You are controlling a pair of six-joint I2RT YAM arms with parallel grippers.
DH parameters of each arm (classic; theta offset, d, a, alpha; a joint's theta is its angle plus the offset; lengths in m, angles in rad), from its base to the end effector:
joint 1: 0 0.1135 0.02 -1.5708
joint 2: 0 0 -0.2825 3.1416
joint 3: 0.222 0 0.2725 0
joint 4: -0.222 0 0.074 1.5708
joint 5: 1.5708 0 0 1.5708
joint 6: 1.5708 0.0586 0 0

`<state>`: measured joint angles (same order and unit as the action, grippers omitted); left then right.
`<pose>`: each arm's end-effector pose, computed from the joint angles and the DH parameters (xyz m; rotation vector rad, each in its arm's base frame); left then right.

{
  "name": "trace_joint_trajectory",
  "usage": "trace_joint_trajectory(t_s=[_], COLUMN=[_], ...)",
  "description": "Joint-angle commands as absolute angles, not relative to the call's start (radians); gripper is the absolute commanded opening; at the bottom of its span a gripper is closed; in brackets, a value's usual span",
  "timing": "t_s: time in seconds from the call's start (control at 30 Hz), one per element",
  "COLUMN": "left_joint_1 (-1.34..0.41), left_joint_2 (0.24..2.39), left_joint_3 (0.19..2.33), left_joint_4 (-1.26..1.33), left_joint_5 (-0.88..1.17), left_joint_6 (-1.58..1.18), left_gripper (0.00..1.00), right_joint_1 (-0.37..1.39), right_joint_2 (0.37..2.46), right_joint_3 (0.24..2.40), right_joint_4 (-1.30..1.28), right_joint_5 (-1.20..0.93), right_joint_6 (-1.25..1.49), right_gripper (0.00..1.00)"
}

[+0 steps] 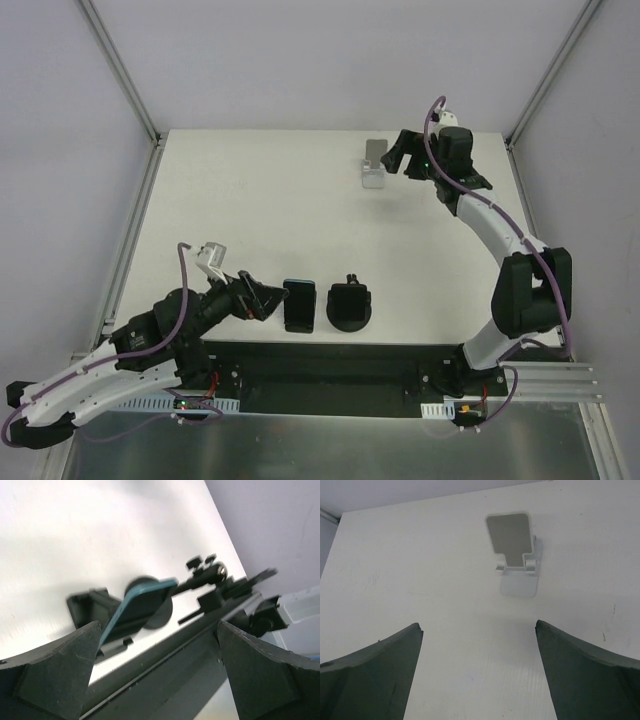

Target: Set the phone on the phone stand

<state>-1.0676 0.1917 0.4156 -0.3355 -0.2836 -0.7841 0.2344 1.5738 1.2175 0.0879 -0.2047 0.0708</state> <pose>0.0713 -0.0954 0.2703 0.0268 1.8141 -1.1316 0.4034 0.1086 0.3247 -0.2949 1.8286 0.4014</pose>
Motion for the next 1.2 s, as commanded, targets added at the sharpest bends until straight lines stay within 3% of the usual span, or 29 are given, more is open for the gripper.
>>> trace_joint_trajectory(t_s=[0.0,0.13,0.3,0.6,0.77,0.9,1.17], left_joint_1=[-1.068,-1.013,-0.824,-0.572,-0.52,-0.489,-0.414], left_joint_2=[0.42,0.69,0.923,1.25,1.344,1.402,1.355], left_joint_3=[0.675,0.902,1.095,1.353,1.359,1.379,1.187], left_joint_4=[-0.264,-0.255,-0.097,0.123,0.325,0.321,0.526], left_joint_5=[-0.4,-0.396,-0.204,-0.052,-0.037,0.023,0.159], left_joint_6=[-0.516,-0.364,-0.276,-0.275,-0.27,-0.272,-0.415], left_gripper=[0.99,0.99,0.99,0.99,0.99,0.99,0.98], right_joint_1=[0.233,0.235,0.233,0.264,0.314,0.336,0.362], right_joint_2=[1.693,1.898,2.135,2.263,2.304,2.371,2.465], right_joint_3=[1.403,1.629,2.054,2.147,2.169,2.29,2.387], right_joint_4=[-0.017,-0.179,-0.447,-0.452,-0.448,-0.497,-0.482], right_joint_5=[-0.152,-0.138,-0.114,-0.025,0.058,0.139,0.281], right_joint_6=[0.127,0.13,0.062,0.012,-0.031,-0.034,-0.035], right_gripper=[0.98,0.98,0.97,0.97,0.97,0.97,0.98])
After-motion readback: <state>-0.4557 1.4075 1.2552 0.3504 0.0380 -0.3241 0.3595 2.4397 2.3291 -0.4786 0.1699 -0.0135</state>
